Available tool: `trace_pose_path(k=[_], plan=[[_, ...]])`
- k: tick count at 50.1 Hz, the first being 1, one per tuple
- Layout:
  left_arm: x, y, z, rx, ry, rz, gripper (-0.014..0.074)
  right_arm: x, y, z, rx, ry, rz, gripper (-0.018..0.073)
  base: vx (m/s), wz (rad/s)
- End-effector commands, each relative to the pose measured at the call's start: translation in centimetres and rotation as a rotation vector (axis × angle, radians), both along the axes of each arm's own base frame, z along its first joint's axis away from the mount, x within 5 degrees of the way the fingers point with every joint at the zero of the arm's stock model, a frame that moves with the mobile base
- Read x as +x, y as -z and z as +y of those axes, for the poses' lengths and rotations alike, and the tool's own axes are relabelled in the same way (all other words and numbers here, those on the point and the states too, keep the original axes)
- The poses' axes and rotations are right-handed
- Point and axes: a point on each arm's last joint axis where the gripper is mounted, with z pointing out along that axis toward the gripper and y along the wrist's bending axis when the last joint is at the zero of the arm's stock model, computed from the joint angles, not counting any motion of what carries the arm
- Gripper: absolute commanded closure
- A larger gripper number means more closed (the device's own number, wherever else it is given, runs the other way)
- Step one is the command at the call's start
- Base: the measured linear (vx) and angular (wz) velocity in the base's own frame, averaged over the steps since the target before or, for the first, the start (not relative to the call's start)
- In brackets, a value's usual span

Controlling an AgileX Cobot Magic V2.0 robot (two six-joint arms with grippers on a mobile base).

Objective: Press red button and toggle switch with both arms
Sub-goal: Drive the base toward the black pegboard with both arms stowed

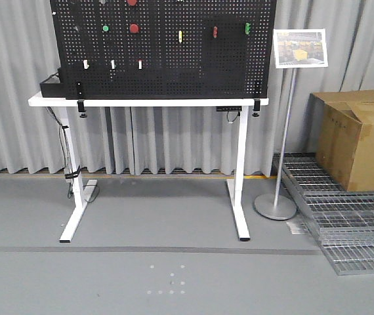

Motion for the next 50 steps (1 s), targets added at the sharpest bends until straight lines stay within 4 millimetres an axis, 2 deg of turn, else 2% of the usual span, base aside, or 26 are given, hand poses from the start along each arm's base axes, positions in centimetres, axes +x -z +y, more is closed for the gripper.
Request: trace_pose_path(k=[1, 50], plan=[[0.13, 0.17, -0.03, -0.016, 0.000, -0.061, 0.0594, -0.07, -0.33, 0.02, -0.009, 0.000, -0.072, 0.0559, 0.00, 0.00], [0.13, 0.17, -0.03, -0.016, 0.000, -0.061, 0.0594, -0.07, -0.33, 0.02, -0.009, 0.000, -0.072, 0.0559, 0.01, 0.00]])
